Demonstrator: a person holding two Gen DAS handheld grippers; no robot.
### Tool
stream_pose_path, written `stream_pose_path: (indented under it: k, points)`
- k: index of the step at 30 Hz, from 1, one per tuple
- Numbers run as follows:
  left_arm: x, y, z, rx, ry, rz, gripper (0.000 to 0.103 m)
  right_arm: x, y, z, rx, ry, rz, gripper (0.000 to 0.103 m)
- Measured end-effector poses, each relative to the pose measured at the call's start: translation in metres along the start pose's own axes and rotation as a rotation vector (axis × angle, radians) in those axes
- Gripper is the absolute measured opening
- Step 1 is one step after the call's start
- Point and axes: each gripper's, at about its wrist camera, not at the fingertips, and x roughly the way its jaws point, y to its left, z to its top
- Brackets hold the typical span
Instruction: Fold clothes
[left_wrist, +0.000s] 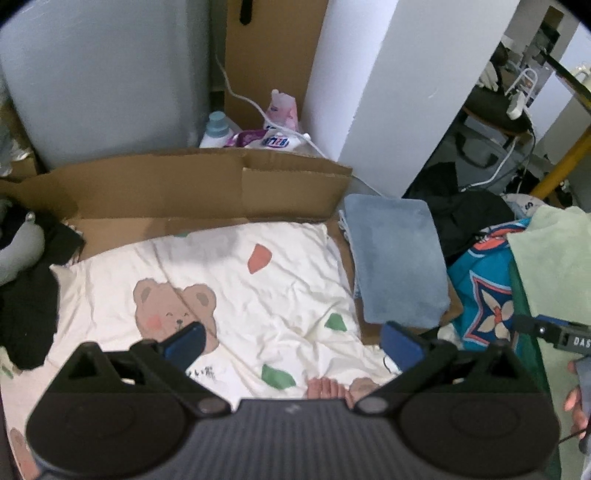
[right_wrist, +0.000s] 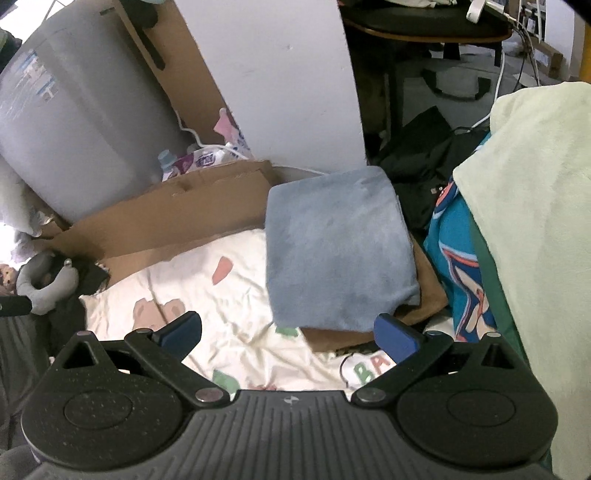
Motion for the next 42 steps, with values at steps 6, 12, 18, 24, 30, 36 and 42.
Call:
stream_pose_path:
  k: [6, 12, 18, 24, 30, 36, 42]
  points:
    - [-0.044, 0.013, -0.016, -0.007, -0.049, 0.062, 0.102, -0.039, 0.025, -0.007, -0.026, -0.068, 0.062, 0.102]
    - [-0.083, 0.025, -0.026, -0.007, -0.091, 0.078, 0.102, -0.069, 0.064, -0.008, -0.057, -0.064, 0.056, 0.102]
    - [-0.114, 0.038, -0.034, -0.028, -0.15, 0.099, 0.102, -0.105, 0.11, -0.001, -0.118, -0.08, 0.067, 0.102]
    - [-0.14, 0.044, -0.047, -0.041, -0.172, 0.113, 0.102, -0.145, 0.144, 0.006, -0.131, -0.101, 0.093, 0.102]
    - [-0.174, 0.062, -0.062, -0.072, -0.228, 0.105, 0.103, -0.169, 0.177, 0.01, -0.147, -0.116, 0.161, 0.102]
    - [-0.174, 0.072, -0.069, -0.104, -0.242, 0.192, 0.103, -0.159, 0.202, -0.002, -0.119, -0.103, 0.24, 0.102]
    - [-0.161, 0.078, -0.083, -0.135, -0.24, 0.252, 0.103, -0.124, 0.22, -0.029, -0.134, -0.045, 0.25, 0.102]
